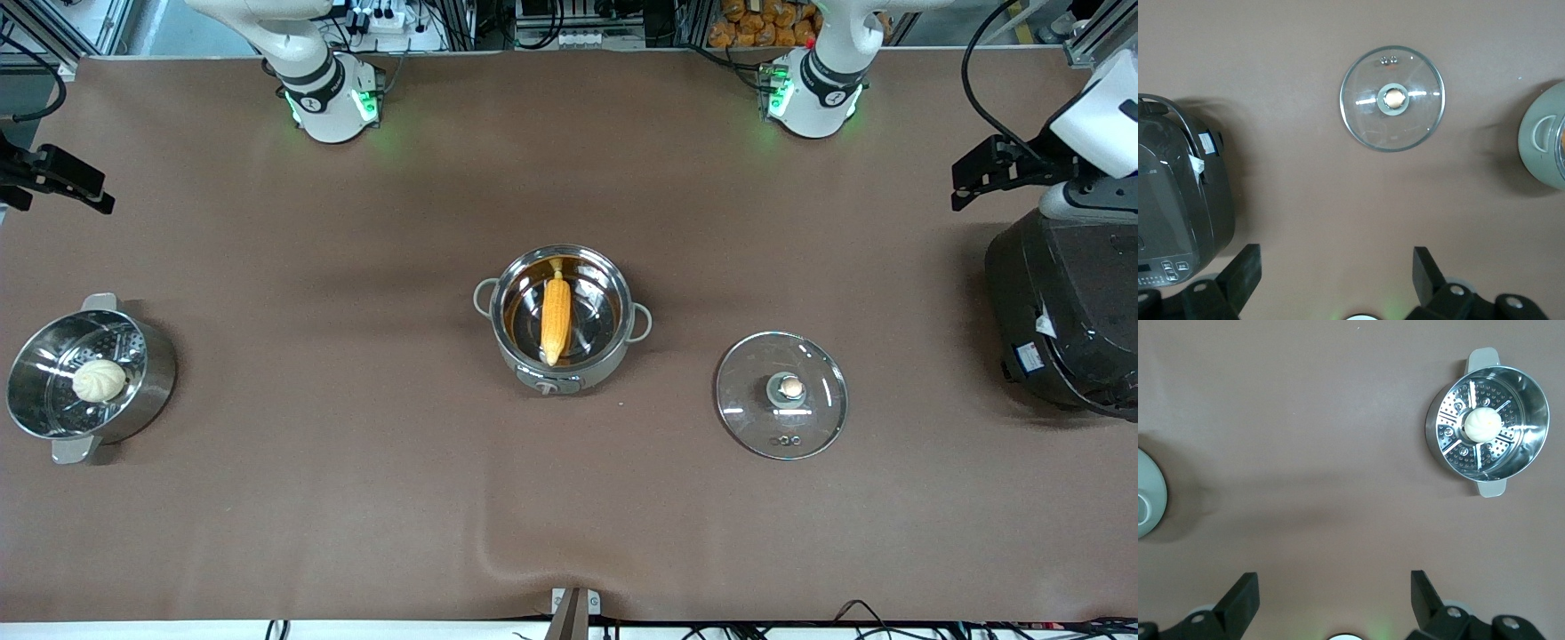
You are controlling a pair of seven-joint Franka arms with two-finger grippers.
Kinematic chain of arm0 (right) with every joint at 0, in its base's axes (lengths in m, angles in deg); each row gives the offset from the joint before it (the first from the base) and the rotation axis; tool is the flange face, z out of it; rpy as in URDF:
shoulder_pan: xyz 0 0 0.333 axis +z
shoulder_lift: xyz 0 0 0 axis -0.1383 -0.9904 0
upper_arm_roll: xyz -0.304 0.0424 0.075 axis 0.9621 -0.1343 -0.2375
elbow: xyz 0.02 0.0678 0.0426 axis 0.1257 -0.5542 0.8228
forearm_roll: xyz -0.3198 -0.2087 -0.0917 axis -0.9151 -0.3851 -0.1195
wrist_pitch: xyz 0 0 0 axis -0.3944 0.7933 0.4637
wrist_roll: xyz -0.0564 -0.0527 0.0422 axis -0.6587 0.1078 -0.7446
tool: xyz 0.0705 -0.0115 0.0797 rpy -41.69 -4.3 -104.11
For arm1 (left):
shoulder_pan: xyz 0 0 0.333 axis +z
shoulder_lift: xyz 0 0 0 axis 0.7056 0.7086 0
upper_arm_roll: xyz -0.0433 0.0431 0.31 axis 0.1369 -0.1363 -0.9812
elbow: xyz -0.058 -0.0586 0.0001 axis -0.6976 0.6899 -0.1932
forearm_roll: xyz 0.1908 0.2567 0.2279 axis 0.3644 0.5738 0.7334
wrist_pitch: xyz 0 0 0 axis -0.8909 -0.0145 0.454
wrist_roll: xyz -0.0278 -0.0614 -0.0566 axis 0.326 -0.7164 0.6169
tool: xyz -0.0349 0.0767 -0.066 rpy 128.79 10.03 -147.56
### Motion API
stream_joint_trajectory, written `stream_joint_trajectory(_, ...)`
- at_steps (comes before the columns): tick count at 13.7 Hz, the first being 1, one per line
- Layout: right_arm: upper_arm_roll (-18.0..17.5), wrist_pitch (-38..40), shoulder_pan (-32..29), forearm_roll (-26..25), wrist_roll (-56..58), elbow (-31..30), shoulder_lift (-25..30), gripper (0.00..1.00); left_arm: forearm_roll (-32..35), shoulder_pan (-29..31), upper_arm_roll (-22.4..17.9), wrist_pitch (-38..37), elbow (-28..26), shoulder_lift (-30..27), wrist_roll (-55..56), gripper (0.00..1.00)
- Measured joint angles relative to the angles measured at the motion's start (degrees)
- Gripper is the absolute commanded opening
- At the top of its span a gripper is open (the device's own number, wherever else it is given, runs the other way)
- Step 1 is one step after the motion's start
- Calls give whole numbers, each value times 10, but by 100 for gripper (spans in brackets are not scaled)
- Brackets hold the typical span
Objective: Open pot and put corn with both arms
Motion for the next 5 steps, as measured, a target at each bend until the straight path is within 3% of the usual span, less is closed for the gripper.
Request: stream_joint_trajectory(5, -3, 10, 0, 2, 0, -4, 0, 100, 0, 0, 1, -6, 0, 2, 0, 100)
